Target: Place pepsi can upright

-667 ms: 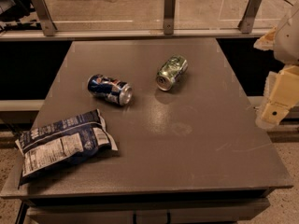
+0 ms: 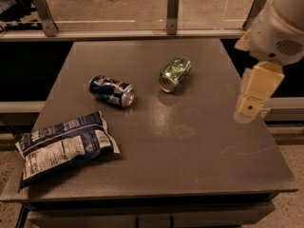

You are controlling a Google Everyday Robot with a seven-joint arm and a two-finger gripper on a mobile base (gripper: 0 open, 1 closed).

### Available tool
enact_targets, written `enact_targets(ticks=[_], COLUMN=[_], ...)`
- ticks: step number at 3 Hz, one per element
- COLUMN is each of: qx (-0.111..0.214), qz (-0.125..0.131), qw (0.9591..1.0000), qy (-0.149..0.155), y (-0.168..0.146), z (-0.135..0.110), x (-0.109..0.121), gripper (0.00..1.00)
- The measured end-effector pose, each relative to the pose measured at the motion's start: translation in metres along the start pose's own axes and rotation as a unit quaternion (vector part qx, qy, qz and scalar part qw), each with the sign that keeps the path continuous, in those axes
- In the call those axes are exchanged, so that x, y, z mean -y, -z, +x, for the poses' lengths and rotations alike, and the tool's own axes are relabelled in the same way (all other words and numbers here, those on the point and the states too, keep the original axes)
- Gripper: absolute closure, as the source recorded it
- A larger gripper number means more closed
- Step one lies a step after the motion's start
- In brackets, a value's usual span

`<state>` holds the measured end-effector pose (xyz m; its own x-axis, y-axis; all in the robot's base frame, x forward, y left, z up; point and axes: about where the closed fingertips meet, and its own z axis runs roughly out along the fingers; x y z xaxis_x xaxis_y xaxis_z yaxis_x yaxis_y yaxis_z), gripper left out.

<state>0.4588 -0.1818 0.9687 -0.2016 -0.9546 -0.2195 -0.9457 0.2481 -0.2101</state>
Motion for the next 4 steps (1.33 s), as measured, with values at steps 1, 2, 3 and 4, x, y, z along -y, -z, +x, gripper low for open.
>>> enact_targets(ticks=[1,2,3,4], qx=[0.018,0.034,0.026,-0.009], qz=[-0.025,-0.048,-0.062,-0.06], qw=[0.9991,0.9966,0.9942,0.9939], qy=[0.028,0.057,0.084,0.093], y=[-0.026,-0.057,-0.091,-0.126], z=[-0.061,-0.13,-0.199,-0.255], x=[0.007,0.016,0.016,0.015], gripper=[0.0,0.0,0.0,0.0])
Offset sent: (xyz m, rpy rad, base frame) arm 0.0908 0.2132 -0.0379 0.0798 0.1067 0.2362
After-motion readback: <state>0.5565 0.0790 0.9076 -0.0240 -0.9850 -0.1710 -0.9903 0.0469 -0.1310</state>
